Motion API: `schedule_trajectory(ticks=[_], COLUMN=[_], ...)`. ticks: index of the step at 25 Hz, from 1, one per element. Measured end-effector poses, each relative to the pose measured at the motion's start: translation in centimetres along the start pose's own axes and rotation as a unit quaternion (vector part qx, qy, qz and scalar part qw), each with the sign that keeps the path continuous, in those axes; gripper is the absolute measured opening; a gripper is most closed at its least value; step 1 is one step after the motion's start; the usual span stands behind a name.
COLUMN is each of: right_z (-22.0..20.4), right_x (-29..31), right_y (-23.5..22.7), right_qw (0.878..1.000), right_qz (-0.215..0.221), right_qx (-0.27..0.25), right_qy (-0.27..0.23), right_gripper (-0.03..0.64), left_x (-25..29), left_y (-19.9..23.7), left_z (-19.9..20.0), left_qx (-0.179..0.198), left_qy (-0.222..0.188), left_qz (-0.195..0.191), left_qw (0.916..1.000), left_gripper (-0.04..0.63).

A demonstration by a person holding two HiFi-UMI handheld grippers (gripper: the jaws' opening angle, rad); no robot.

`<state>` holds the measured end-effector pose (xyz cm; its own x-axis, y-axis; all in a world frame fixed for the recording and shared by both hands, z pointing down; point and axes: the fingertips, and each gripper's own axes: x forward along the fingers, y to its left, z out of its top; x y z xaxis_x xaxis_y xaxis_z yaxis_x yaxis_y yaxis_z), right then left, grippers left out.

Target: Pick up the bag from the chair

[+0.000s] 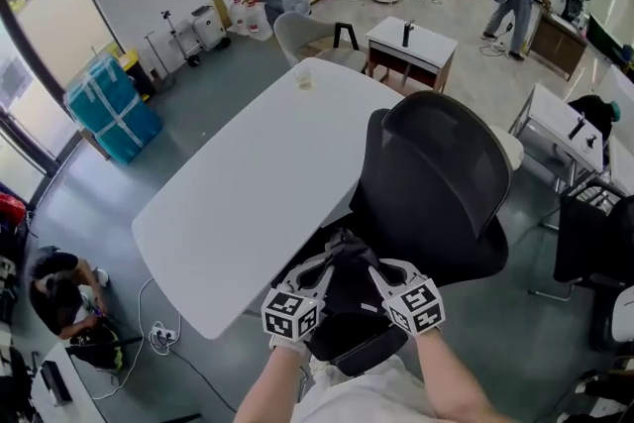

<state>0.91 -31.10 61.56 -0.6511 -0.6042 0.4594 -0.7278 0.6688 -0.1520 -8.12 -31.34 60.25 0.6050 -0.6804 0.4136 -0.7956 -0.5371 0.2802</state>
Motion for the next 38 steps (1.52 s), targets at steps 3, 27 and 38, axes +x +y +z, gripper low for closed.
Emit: schedule_trajectory(ticks=[3, 27, 38], right_z=[2.8, 14.9, 16.1], right_x=[-1.0, -9.0, -9.3], right_y=[0.9, 2.7, 2.4], right_qw=[0.999, 0.987, 0.986], right_qz=[0.016, 0.059, 0.053], right_qx=[-0.031, -0.104, -0.108], right_qy=[-0.014, -0.108, -0.119], right_gripper=[0.029, 0.028, 0.028], left_x=[-1.8, -8.0, -7.9], left_y=[-0.4, -6.1, -6.1], left_z=[2.6, 14.6, 16.0], left_qx=[-0.003, 0.042, 0.055], left_qy=[-0.024, -0.134, -0.141], left_qz=[0.011, -0.001, -0.005], left_qw=[0.9996, 0.9901, 0.9884], left_gripper=[0.046, 0.046, 0.046])
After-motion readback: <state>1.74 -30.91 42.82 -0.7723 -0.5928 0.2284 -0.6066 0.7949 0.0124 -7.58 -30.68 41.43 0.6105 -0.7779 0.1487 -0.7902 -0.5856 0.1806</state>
